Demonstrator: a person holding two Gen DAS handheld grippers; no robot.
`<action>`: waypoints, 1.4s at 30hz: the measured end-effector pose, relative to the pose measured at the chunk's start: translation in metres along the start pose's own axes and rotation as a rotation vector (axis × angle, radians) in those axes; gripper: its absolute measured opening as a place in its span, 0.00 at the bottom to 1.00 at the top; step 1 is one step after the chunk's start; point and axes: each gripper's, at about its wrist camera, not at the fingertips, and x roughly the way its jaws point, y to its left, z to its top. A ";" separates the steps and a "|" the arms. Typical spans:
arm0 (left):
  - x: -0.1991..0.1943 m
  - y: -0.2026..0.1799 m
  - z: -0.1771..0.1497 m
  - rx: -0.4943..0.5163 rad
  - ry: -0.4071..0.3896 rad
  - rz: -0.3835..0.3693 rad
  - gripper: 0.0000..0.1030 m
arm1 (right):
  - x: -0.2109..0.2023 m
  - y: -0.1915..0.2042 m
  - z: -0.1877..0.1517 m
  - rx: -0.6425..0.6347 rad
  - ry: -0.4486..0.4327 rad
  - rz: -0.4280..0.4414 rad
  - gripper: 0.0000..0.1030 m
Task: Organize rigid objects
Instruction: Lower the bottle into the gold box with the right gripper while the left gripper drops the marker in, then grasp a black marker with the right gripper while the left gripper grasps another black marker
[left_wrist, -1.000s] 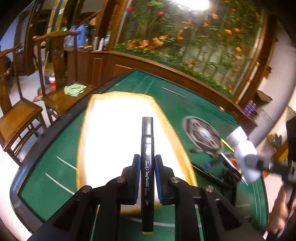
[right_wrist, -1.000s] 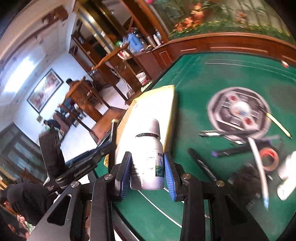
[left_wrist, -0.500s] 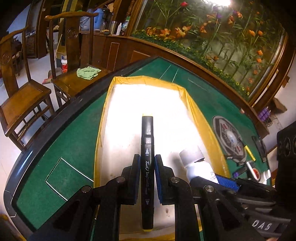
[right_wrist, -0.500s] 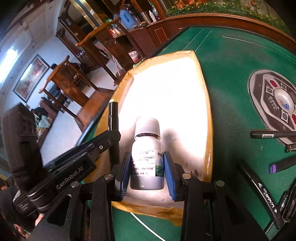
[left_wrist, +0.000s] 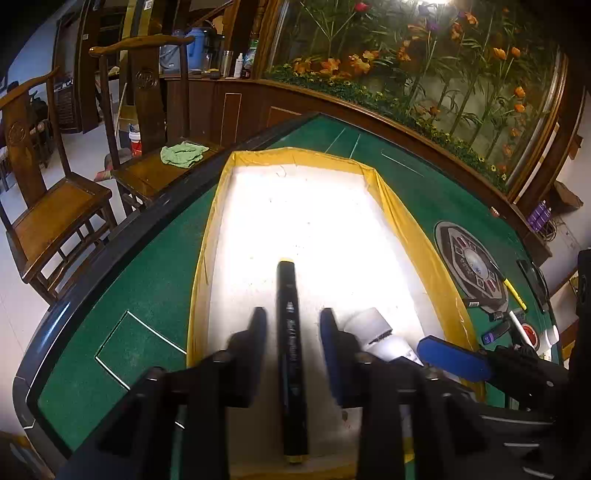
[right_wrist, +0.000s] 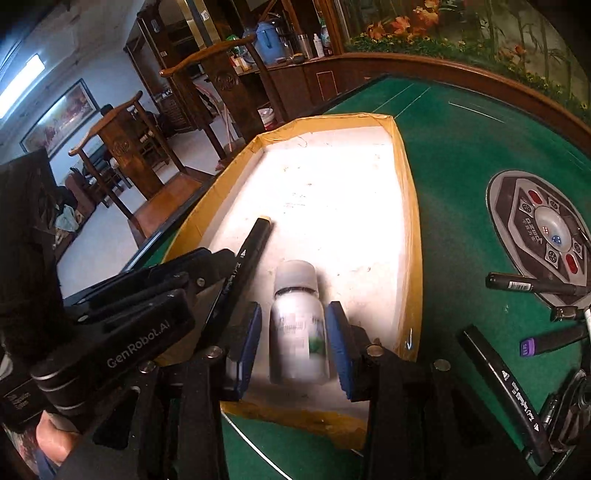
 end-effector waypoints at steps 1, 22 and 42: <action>-0.003 0.000 -0.001 -0.005 -0.008 -0.004 0.40 | -0.005 -0.003 -0.001 0.007 -0.006 0.007 0.36; -0.078 -0.162 -0.084 0.310 -0.126 -0.274 0.62 | -0.208 -0.126 -0.138 -0.029 -0.162 0.131 0.37; -0.052 -0.172 -0.110 0.404 -0.013 -0.268 0.62 | -0.177 -0.128 -0.213 -0.509 0.252 0.027 0.27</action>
